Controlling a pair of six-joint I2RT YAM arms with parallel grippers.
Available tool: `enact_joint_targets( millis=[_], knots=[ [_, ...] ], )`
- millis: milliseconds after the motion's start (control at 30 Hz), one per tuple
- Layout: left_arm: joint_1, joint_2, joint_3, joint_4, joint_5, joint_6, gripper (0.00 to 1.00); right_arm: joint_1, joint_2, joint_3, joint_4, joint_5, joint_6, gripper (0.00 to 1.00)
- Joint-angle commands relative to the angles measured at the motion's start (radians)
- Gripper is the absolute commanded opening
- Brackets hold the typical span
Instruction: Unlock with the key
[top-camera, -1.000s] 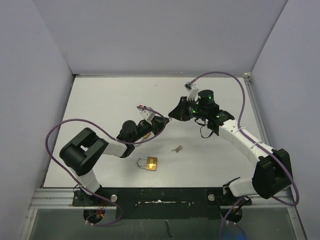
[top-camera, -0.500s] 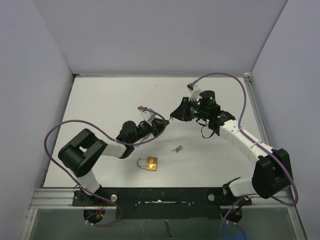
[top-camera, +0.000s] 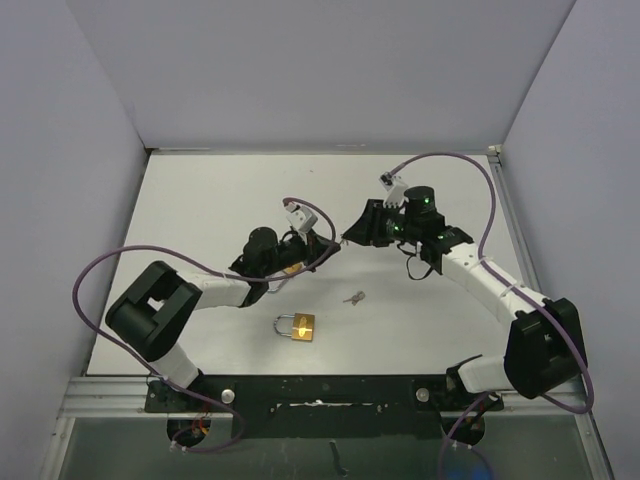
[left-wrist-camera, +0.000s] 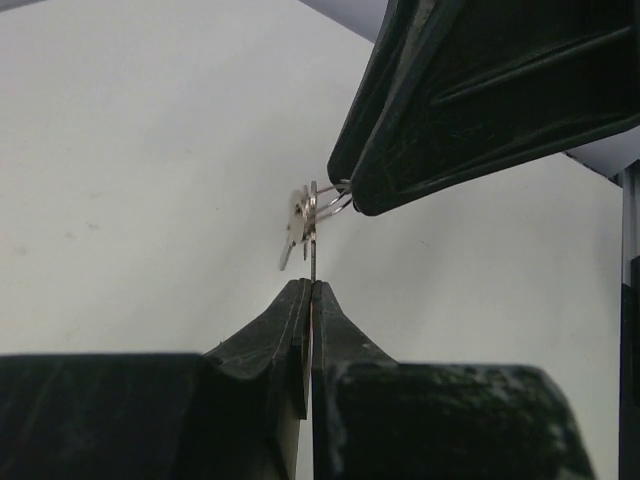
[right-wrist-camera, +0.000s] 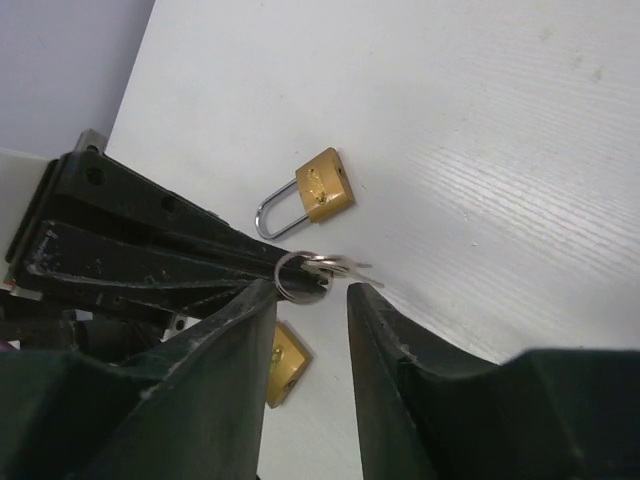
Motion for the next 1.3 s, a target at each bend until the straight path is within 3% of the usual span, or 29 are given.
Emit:
enact_joint_targets(
  millis=[0,200,500,767,1033,1267],
  knots=[
    [0.027,-0.068,0.075,-0.136,0.072,-0.051,0.0,-0.028,-0.057,-0.017,0.04,-0.016,-0.008,0.4],
    [0.075,-0.081,0.176,-0.353,0.178,-0.084,0.0,-0.087,-0.106,-0.048,0.022,-0.021,-0.054,0.53],
    [0.144,-0.023,0.375,-0.678,0.436,-0.113,0.0,-0.18,-0.124,-0.16,0.155,-0.118,-0.099,0.49],
    [0.149,0.035,0.402,-0.618,0.58,-0.226,0.0,-0.213,-0.077,-0.299,0.536,-0.268,0.018,0.48],
    [0.137,0.092,0.396,-0.6,0.593,-0.26,0.0,-0.219,-0.051,-0.333,0.685,-0.292,0.092,0.48],
    [0.128,0.139,0.396,-0.471,0.635,-0.35,0.0,-0.218,0.044,-0.37,0.891,-0.341,0.203,0.46]
  ],
)
